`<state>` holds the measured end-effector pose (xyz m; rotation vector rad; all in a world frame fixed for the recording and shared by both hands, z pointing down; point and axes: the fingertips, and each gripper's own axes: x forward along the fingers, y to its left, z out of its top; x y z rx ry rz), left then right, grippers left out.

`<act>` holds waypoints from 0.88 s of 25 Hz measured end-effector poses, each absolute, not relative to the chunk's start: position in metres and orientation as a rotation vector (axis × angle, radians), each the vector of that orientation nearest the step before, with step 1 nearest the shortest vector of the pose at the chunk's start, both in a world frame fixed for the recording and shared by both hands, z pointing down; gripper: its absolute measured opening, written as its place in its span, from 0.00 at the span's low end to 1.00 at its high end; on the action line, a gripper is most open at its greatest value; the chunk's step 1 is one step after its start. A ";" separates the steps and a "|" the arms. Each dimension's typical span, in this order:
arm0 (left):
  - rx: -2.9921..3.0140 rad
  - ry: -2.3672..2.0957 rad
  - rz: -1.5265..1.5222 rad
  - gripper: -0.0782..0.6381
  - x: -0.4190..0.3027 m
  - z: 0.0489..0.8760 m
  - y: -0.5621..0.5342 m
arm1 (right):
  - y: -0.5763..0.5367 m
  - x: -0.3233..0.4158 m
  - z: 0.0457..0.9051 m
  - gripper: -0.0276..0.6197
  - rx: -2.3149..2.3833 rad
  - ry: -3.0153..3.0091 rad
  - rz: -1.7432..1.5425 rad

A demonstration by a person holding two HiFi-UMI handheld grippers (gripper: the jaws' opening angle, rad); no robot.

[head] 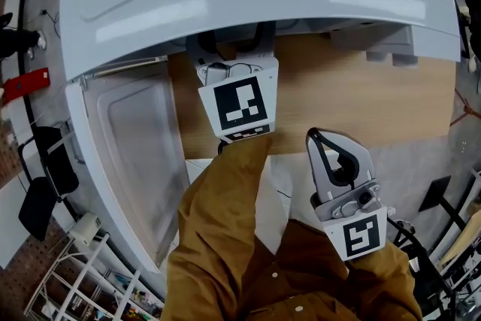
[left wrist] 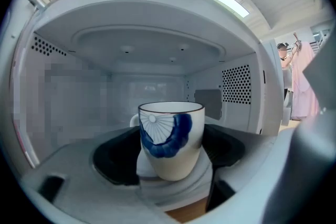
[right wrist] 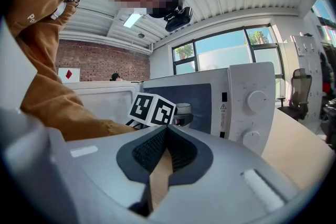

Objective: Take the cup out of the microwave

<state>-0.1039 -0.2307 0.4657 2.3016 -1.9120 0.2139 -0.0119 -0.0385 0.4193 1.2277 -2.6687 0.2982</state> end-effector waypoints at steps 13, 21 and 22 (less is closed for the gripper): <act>2.309 -1.932 0.082 0.61 -0.107 0.444 -0.199 | -0.044 -0.010 0.414 0.05 1.227 -2.680 0.261; 2.228 -1.952 0.078 0.61 -0.115 0.427 -0.151 | -0.056 0.000 0.397 0.05 1.296 -2.704 0.268; 2.226 -1.953 0.086 0.61 -0.115 0.425 -0.144 | -0.058 0.001 0.394 0.05 1.303 -2.710 0.265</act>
